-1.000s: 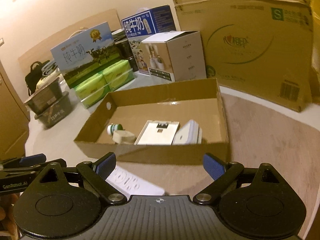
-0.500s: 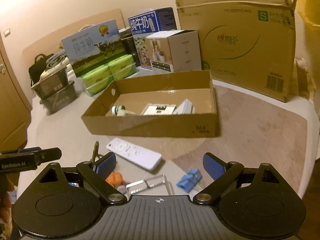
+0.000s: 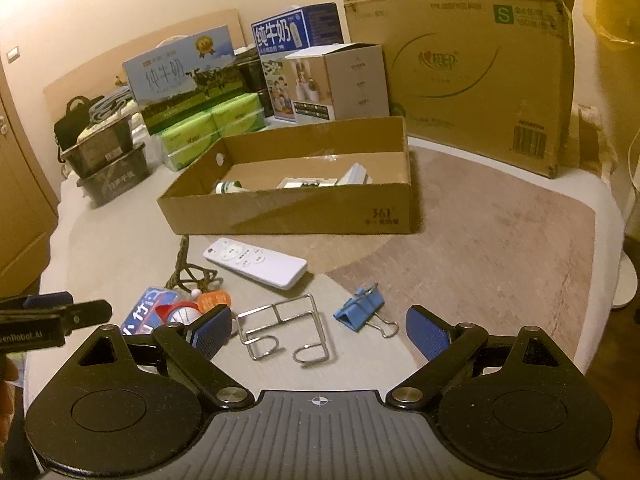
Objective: Organize rigid objects
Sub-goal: 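Move both grippers back toward the blue tissue pack and wire hooks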
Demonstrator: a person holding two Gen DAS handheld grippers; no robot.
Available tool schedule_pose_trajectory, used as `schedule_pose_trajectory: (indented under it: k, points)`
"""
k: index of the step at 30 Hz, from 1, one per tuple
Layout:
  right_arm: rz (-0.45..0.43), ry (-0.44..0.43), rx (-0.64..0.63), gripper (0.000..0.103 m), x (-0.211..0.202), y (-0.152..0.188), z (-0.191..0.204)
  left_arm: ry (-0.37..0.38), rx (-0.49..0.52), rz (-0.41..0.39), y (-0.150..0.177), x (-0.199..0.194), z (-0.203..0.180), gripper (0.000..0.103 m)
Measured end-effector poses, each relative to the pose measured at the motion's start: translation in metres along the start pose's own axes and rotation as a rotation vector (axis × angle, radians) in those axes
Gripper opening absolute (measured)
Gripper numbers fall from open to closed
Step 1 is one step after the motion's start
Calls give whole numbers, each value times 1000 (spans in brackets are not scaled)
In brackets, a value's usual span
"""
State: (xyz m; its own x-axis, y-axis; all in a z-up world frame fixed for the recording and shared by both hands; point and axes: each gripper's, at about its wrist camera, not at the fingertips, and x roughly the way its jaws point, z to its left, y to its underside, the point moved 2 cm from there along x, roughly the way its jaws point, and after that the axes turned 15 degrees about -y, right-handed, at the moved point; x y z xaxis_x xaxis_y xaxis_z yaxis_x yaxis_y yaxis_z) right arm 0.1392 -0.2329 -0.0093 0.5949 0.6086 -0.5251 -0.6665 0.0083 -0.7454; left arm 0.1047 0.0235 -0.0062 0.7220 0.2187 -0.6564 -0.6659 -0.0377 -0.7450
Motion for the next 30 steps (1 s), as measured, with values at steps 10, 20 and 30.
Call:
schedule_pose_trajectory:
  k: [10,20,30]
  points:
    - [41,3,-64,93,8,13,6,6,28,15,11,8,-5,79]
    - [88,-18,-102,93,24,19,6,14,31,36,14,20,-6,78]
    - [127,-90,-135,93,54,23,4,28,31,56,15,33,-7,78]
